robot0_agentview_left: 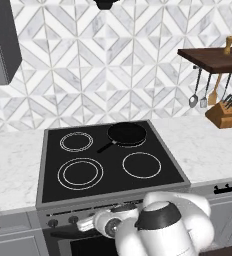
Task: Turn off the rear right burner of the stove.
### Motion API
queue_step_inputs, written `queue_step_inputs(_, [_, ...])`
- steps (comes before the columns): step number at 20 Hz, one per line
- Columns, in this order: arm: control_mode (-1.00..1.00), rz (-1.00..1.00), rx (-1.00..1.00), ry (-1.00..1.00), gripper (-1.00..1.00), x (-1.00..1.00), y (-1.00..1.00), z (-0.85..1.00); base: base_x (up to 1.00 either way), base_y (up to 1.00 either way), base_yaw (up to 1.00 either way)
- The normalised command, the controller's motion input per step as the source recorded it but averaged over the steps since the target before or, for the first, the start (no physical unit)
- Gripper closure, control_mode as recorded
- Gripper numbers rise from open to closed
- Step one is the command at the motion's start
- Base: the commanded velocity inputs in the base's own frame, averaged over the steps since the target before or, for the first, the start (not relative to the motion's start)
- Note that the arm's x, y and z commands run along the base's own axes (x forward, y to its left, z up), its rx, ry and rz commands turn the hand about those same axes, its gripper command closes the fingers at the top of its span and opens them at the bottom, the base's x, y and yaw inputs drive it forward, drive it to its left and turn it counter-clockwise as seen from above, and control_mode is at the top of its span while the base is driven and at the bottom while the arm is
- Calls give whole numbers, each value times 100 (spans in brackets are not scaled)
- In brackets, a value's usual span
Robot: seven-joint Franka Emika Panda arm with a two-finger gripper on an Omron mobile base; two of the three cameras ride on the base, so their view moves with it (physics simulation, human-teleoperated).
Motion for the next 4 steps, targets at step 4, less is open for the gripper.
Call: queue_step_inputs(4, [-100, -30, 30, 10, 100, 6, 2, 0, 0, 0, 0])
